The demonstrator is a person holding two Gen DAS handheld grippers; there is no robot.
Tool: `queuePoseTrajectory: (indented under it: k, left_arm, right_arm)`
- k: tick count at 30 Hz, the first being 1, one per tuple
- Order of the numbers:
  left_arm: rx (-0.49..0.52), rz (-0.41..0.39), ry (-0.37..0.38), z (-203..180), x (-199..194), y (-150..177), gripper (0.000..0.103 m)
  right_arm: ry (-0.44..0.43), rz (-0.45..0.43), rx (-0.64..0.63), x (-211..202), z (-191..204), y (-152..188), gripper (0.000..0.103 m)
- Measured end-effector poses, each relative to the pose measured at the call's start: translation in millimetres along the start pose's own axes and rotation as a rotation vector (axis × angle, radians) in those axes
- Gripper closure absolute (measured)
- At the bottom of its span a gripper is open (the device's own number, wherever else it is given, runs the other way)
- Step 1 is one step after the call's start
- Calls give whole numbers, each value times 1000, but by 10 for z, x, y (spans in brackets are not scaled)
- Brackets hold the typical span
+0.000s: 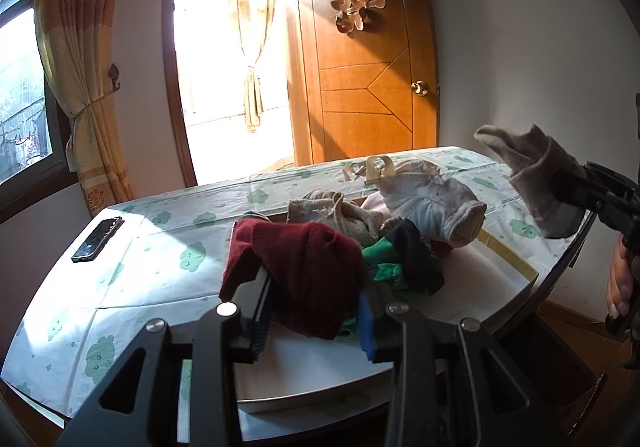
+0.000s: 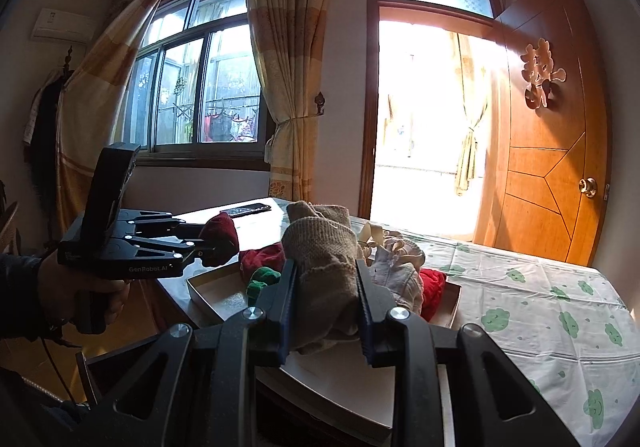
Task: Take underwear out of drawer
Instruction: 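Lower both socks into the tray and open both tools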
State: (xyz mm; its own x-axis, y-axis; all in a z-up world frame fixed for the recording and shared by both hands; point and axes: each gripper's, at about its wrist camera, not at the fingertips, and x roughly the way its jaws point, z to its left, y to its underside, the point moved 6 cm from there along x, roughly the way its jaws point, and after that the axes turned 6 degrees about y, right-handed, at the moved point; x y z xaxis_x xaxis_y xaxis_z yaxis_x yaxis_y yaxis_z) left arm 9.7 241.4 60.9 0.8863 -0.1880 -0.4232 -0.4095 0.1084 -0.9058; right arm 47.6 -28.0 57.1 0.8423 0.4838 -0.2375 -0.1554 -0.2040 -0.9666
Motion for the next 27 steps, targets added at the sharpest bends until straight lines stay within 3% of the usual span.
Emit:
queuePoseTrajectory:
  k: [17, 27]
  left_arm:
    - [3, 41, -6, 43, 303, -133, 69]
    - [-20, 113, -55, 203, 396, 105, 69]
  right_arm:
    - [-13, 71, -11, 403, 94, -75, 74]
    - [-21, 120, -24, 612, 127, -95, 74]
